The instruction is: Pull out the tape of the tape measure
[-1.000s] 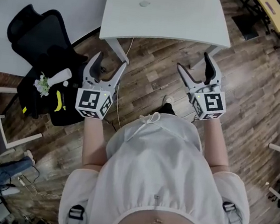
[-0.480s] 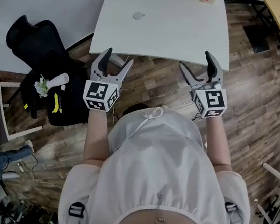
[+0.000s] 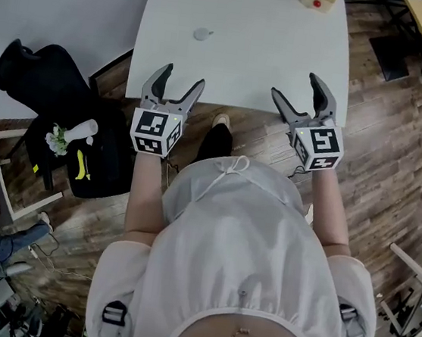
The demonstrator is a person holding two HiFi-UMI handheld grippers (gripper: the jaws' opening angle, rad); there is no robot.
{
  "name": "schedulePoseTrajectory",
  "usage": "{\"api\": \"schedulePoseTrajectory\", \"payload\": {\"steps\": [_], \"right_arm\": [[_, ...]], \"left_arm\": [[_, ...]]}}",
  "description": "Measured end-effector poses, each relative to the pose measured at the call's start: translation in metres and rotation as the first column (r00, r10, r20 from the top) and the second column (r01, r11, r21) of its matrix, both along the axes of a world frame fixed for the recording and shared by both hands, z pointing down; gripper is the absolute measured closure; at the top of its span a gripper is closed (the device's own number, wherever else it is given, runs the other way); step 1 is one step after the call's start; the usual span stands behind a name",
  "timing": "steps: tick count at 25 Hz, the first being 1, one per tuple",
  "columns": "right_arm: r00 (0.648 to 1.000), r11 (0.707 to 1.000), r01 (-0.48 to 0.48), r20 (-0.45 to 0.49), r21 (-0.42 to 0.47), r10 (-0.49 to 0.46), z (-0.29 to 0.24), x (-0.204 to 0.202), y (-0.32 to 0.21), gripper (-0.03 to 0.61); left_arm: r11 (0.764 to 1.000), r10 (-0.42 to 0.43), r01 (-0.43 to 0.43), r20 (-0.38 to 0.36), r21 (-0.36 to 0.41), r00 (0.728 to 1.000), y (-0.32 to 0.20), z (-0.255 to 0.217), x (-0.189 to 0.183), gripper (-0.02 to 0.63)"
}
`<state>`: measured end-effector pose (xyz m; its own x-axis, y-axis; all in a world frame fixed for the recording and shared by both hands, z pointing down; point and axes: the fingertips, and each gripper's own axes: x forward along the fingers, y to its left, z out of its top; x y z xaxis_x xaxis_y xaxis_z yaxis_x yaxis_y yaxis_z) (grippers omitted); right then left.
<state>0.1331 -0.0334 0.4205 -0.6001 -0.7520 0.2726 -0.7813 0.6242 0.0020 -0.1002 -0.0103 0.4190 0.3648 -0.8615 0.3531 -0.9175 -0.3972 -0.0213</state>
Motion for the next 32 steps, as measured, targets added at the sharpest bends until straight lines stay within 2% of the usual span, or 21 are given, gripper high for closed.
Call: {"api": "schedulePoseTrajectory", "payload": {"steps": [9,15,19,24,26,32], "right_arm": [[1.0,1.0,0.008,-0.015,-0.026,-0.008,0.006,-0.047,-0.088,0.172],[0.999,0.997,0.011,-0.034,-0.076,-0.014,0.029,-0.078,-0.125,0.172],[0.998,0.993,0.004,-0.057,-0.117,-0.011,0.047,-0.089,-0.144,0.177],[0.997,0.986,-0.034,-0.07,-0.165,0.022,0.071,-0.09,-0.157,0.181],[0.997,0.983,-0.05,-0.075,-0.178,0.037,0.078,-0.091,-0.163,0.184],[0.995,0.976,-0.073,-0.083,-0.207,0.057,0.092,-0.097,-0.168,0.193]], "left_arm": [[0.992,0.103,-0.1,0.041,-0.078,0.994,-0.104,0.034,-0.029,0.273],[0.959,0.217,-0.198,0.071,-0.203,0.974,-0.148,0.087,-0.039,0.273],[0.912,0.316,-0.281,0.078,-0.298,0.945,-0.167,0.124,-0.036,0.273],[0.815,0.458,-0.367,0.111,-0.449,0.882,-0.173,0.17,-0.029,0.273],[0.792,0.489,-0.38,0.125,-0.477,0.863,-0.18,0.181,-0.028,0.273],[0.738,0.541,-0.388,0.141,-0.552,0.829,-0.194,0.208,-0.027,0.273]]}}
